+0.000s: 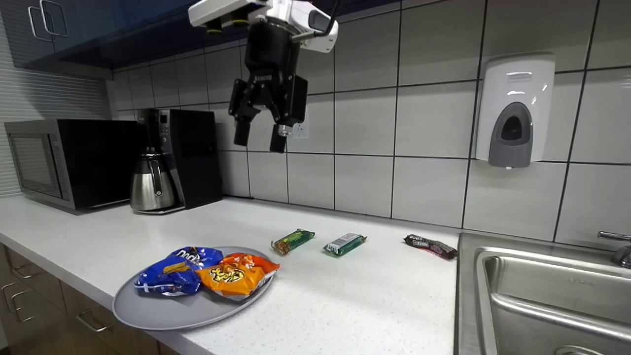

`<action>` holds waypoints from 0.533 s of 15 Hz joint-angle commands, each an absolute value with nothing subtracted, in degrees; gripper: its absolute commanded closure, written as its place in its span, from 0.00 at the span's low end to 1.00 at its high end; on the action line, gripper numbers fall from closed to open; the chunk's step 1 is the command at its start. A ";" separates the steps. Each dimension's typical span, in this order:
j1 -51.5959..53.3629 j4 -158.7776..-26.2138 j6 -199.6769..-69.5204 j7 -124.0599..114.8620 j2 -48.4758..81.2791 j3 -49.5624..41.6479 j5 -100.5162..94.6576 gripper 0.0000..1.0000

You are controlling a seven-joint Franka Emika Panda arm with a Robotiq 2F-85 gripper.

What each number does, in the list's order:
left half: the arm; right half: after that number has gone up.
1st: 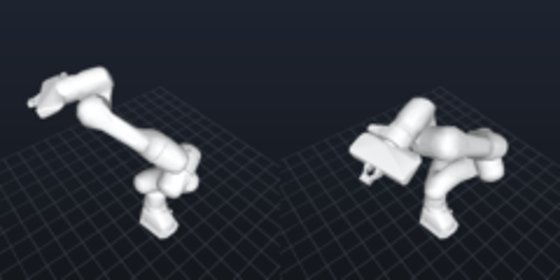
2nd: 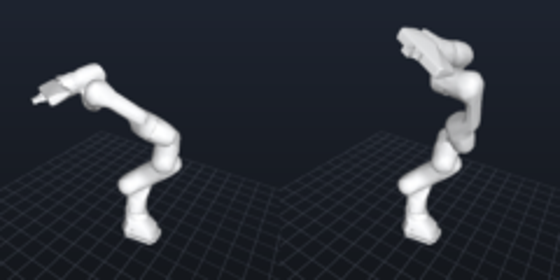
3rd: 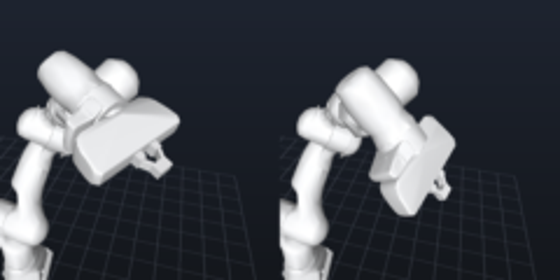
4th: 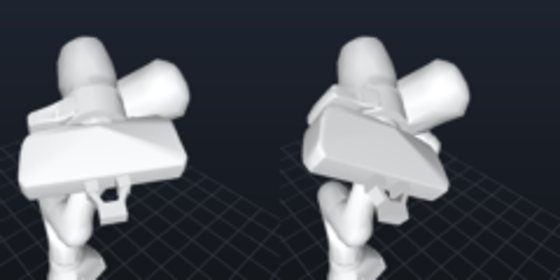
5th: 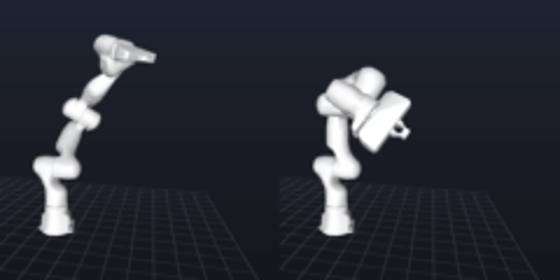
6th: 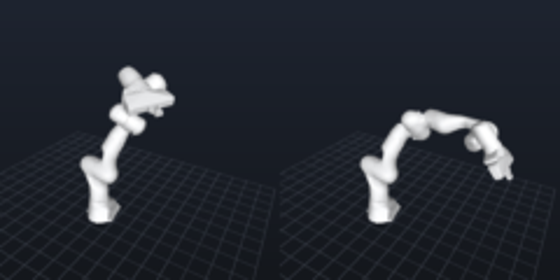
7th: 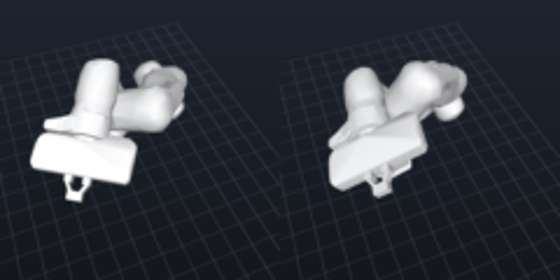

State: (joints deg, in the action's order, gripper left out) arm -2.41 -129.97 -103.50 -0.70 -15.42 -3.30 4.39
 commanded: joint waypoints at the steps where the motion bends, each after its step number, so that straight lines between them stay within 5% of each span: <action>1: -1.71 -132.21 -106.72 -0.11 -15.04 -2.07 3.21 0.00; 8: -0.62 -135.60 -110.43 0.44 -14.55 -0.95 2.10 0.00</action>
